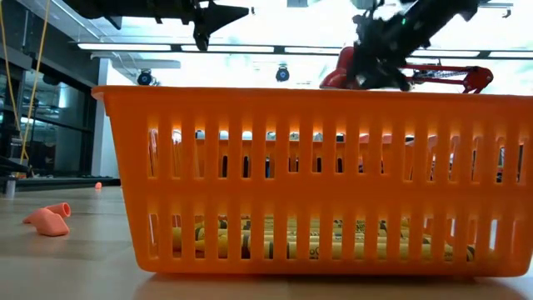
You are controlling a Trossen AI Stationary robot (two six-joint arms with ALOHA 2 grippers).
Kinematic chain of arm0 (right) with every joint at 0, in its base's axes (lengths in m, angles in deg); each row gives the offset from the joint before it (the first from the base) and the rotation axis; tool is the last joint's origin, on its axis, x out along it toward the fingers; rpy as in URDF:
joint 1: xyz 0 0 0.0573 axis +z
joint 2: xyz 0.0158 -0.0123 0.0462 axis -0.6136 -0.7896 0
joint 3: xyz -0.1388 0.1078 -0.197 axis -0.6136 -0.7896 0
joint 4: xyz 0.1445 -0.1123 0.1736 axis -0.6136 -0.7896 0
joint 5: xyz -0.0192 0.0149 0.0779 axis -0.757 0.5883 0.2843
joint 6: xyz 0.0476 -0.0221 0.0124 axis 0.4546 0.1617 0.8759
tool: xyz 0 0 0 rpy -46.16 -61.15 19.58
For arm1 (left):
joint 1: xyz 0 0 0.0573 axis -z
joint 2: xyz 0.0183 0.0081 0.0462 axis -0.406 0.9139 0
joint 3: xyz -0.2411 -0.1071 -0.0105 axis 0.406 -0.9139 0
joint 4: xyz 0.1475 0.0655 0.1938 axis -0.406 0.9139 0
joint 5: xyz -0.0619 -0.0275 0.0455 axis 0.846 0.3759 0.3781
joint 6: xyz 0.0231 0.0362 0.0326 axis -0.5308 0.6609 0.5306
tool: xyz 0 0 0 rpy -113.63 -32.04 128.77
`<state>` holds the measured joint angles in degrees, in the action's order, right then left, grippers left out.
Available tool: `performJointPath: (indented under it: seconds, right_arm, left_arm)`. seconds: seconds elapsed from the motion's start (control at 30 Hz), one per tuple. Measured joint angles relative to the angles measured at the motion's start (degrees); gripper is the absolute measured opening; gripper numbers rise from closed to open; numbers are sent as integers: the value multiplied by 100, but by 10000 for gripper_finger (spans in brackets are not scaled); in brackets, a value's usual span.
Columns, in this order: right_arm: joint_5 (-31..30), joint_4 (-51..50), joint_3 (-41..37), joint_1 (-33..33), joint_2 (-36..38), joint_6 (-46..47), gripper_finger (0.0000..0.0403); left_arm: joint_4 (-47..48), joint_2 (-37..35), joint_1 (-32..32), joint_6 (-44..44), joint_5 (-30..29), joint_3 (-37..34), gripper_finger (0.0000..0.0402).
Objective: Sort crayons
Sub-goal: Put the yellow crayon into the orange bin
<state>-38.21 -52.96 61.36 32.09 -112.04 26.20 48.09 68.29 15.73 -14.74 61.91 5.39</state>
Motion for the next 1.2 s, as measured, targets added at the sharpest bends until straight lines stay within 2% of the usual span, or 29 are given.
performJointPath:
  seconds: [0.1, 0.2, 0.37, 0.53, 0.83, 1.0, 1.2]
  right_arm:
    - [-612, -2198, 706, -596, -255, 474, 147]
    - [-783, -3341, 1024, -1395, -539, 148, 147]
    - [302, -3341, 1076, -2738, -1214, -1215, 147]
    - [603, -3450, 1475, -3529, -2306, -2165, 147]
    - [568, -4140, 2735, -3805, -3951, -3531, 147]
    - [507, -4406, 2988, -3805, -4446, -3999, 147]
    - [-25, -4529, 2999, -3864, -4733, -4412, 147]
  left_arm:
    - [24, 0, 0, -44, 0, 0, 164]
    - [79, 0, 1, -148, 0, 0, 164]
    - [109, 0, 1, -154, 0, 0, 164]
    - [109, 0, 2, -154, 0, 0, 164]
    - [109, 0, 2, -151, 0, 0, 164]
    - [109, 0, 2, -153, 0, 0, 164]
    - [109, 0, 1, -151, 0, 0, 164]
